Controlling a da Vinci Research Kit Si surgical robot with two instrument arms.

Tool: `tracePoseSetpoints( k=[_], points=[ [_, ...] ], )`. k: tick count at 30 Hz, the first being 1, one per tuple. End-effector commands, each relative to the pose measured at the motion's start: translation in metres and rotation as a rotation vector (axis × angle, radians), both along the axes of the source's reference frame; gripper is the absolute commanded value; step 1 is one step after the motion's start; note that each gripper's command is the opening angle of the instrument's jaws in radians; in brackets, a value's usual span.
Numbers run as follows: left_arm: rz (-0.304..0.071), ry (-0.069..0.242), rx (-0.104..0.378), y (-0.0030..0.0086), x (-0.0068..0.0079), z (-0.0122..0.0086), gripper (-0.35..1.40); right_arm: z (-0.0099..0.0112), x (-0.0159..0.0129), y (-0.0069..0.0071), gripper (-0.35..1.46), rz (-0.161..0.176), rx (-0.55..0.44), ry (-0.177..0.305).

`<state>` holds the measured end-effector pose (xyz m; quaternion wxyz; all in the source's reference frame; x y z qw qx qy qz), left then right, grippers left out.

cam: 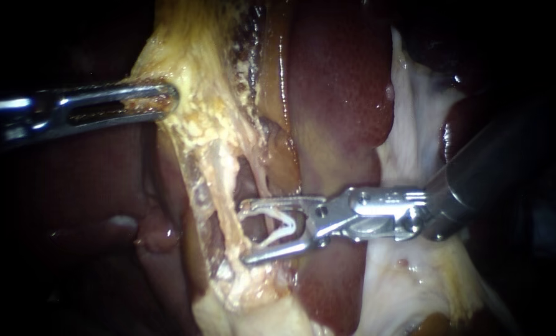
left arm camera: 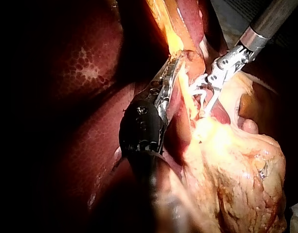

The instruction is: Clipping first clip left tube

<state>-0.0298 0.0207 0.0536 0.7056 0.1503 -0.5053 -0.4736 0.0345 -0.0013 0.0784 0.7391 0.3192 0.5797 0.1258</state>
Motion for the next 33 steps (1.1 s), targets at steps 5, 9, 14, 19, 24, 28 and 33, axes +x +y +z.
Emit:
tracePoseSetpoints(
  k=[5,9,14,19,24,28,33],
  points=[
    [0.000,0.000,0.000,0.0000,0.0000,0.0000,-0.35,-0.0002,0.0009,-0.0010,0.59,-0.052,0.083,0.098],
    [0.000,0.000,0.000,0.0000,0.0000,-0.0001,-0.35,-0.0011,0.0011,-0.0012,0.57,-0.094,0.156,0.169],
    [0.000,0.001,0.000,-0.0001,0.0000,-0.0001,-0.35,-0.0019,0.0019,-0.0016,0.55,-0.113,0.215,0.214],
    [-0.001,0.001,0.000,0.0000,-0.0001,-0.0001,-0.35,-0.0022,0.0025,-0.0018,0.54,-0.128,0.235,0.236],
    [-0.001,0.001,0.000,0.0000,-0.0003,0.0000,-0.35,-0.0020,0.0030,-0.0020,0.52,-0.131,0.233,0.237],
    [-0.004,0.004,-0.001,0.0000,-0.0004,0.0000,-0.35,-0.0018,0.0032,-0.0022,0.50,-0.136,0.231,0.238],
    [-0.005,0.004,-0.001,-0.0001,-0.0004,0.0000,-0.35,-0.0015,0.0031,-0.0027,0.46,-0.148,0.224,0.227]
  ],
)
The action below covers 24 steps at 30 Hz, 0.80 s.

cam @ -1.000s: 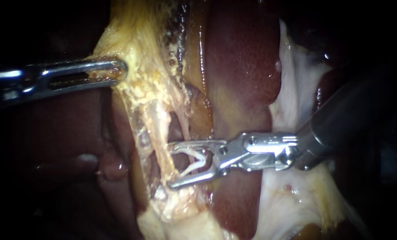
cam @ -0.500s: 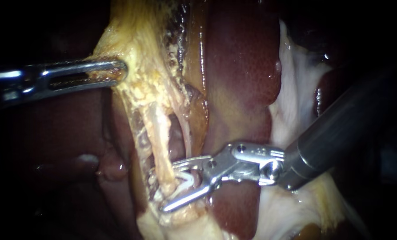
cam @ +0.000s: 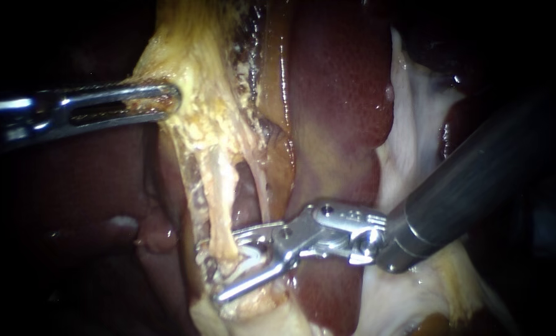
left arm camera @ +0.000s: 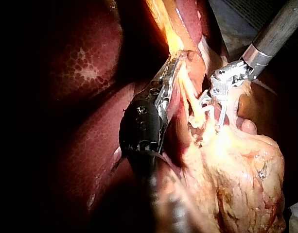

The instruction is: Clipping first clip left tube

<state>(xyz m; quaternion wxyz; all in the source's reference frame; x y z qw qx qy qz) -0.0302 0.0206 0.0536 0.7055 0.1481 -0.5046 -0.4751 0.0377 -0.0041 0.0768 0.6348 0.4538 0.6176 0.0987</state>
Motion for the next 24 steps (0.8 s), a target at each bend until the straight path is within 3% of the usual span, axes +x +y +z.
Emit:
tracePoseSetpoints(
  k=[1,11,16,18,21,24],
  points=[
    [0.000,0.001,-0.001,0.0000,0.0000,0.0001,-0.35,0.0001,-0.0001,0.0000,0.44,-0.005,-0.004,-0.006],
    [-0.001,0.001,-0.002,-0.0002,-0.0001,0.0004,-0.35,0.0003,-0.0003,-0.0003,0.29,-0.032,-0.037,-0.038],
    [0.001,-0.001,-0.002,-0.0002,-0.0002,0.0004,-0.35,0.0007,-0.0002,-0.0003,0.23,-0.028,-0.049,-0.035],
    [0.001,-0.001,-0.002,-0.0002,-0.0002,0.0004,-0.35,0.0008,-0.0002,-0.0003,0.09,-0.019,-0.061,-0.034],
    [0.001,-0.001,-0.002,-0.0002,-0.0002,0.0004,-0.35,0.0010,-0.0004,-0.0001,-0.35,0.007,-0.098,-0.030],
    [0.001,-0.001,-0.002,-0.0002,-0.0002,0.0004,-0.35,0.0013,-0.0005,0.0001,-0.35,0.014,-0.104,-0.032]
  ],
)
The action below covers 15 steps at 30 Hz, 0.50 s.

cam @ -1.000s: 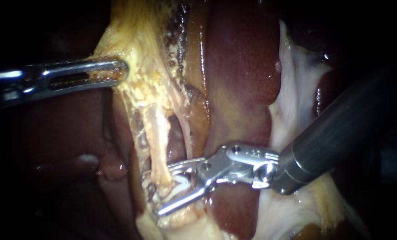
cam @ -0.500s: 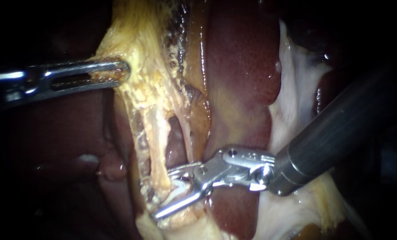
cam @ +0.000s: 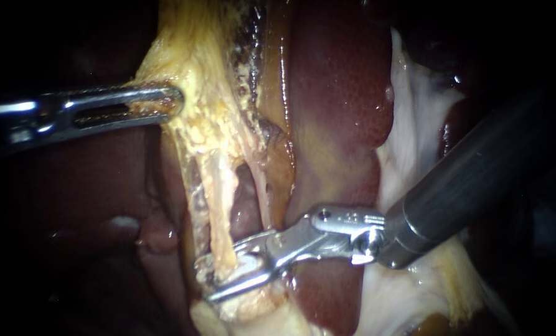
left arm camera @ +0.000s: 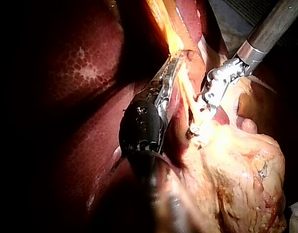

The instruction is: Clipping first clip left tube

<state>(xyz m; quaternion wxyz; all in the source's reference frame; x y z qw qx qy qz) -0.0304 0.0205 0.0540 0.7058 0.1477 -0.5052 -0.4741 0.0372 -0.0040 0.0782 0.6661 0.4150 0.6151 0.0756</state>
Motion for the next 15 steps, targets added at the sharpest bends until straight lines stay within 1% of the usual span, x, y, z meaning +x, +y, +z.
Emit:
tracePoseSetpoints(
  k=[1,15],
  points=[
    [0.000,0.000,0.000,0.0000,0.0000,0.0000,-0.35,0.0000,0.0000,0.0000,-0.35,0.005,0.002,-0.004],
    [0.000,0.000,0.000,0.0000,0.0000,0.0000,-0.35,0.0005,-0.0003,0.0001,-0.35,-0.002,-0.003,-0.012]
  ],
)
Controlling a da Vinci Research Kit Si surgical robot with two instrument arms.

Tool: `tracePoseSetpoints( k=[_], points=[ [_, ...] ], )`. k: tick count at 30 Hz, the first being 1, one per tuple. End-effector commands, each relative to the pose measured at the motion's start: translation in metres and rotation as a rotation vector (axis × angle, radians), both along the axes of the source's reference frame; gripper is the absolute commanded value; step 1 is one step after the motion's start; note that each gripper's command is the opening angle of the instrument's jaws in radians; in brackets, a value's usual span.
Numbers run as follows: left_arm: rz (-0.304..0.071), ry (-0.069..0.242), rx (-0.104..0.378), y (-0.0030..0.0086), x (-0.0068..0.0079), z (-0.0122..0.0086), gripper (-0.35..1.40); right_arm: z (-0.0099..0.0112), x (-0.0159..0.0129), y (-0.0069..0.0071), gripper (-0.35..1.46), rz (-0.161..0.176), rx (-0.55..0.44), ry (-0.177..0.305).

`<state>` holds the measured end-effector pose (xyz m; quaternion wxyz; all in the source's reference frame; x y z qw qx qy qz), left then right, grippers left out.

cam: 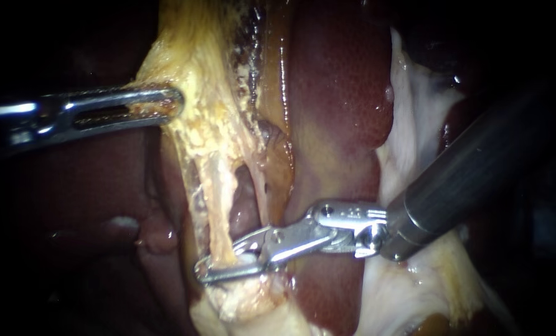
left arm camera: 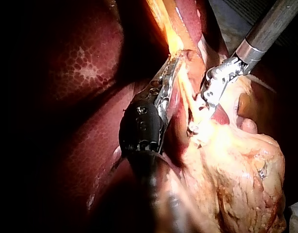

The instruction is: Clipping first clip left tube

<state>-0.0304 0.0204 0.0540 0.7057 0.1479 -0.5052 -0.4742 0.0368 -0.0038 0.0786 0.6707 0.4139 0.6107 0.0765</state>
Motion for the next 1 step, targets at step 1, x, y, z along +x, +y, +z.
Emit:
tracePoseSetpoints(
  k=[1],
  points=[
    [0.000,0.000,0.000,0.0000,0.0000,0.0000,-0.35,0.0001,0.0000,0.0000,-0.35,0.000,0.000,0.000]
  ],
)
